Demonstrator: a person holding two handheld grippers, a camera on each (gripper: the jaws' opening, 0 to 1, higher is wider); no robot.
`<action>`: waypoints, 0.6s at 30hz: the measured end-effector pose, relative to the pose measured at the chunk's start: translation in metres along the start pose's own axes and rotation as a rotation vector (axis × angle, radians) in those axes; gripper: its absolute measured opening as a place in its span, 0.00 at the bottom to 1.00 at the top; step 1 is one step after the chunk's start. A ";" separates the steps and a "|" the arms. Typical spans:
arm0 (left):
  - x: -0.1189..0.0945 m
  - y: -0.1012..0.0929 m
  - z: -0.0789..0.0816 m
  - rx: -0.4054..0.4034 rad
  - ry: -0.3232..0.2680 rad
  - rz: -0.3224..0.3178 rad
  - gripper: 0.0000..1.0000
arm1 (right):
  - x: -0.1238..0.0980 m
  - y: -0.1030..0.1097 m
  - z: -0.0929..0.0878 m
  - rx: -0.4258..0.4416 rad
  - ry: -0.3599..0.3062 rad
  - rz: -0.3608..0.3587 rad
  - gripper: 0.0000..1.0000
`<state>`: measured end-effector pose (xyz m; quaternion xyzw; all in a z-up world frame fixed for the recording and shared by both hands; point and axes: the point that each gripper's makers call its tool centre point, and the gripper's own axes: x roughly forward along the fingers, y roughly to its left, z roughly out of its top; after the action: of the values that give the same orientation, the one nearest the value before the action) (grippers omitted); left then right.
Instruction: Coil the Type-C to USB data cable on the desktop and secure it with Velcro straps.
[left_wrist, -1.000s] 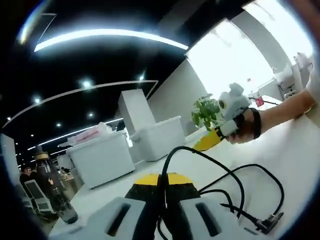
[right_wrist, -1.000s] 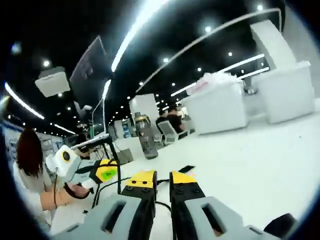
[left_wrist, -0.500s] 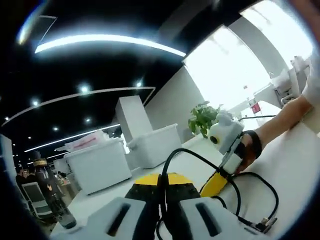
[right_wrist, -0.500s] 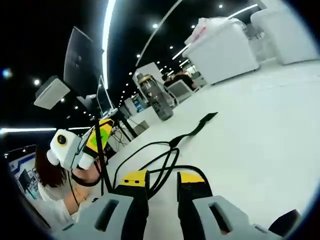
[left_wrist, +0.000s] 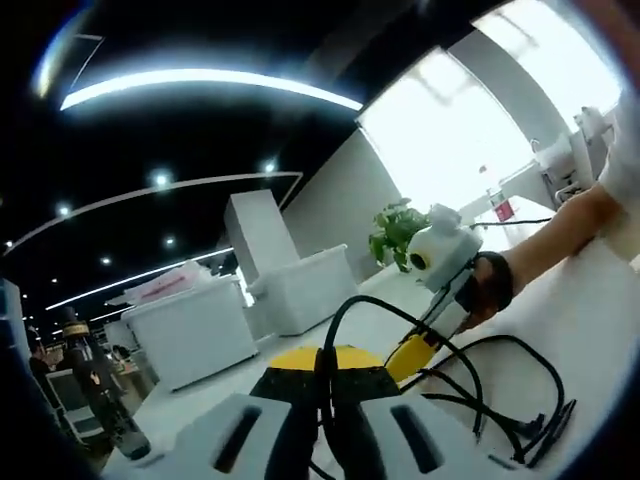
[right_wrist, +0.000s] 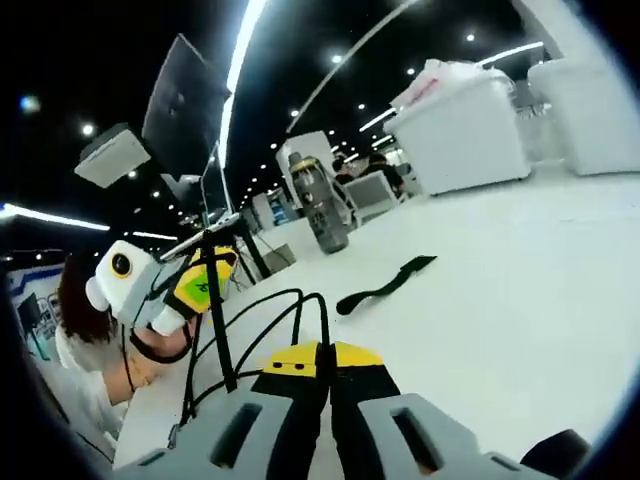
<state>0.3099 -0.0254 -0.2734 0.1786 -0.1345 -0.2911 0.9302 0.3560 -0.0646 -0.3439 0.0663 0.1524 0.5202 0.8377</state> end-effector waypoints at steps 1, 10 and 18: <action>0.000 0.001 0.000 -0.003 -0.001 0.001 0.05 | -0.001 0.000 0.002 -0.026 -0.004 -0.009 0.02; -0.003 0.010 0.003 -0.007 -0.014 0.041 0.05 | -0.020 -0.006 0.037 -0.165 -0.120 -0.120 0.02; -0.001 0.011 -0.005 0.051 0.019 0.059 0.05 | -0.029 -0.006 0.050 -0.167 -0.182 -0.121 0.02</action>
<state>0.3160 -0.0151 -0.2731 0.2010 -0.1385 -0.2584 0.9347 0.3657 -0.0905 -0.2927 0.0342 0.0357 0.4715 0.8805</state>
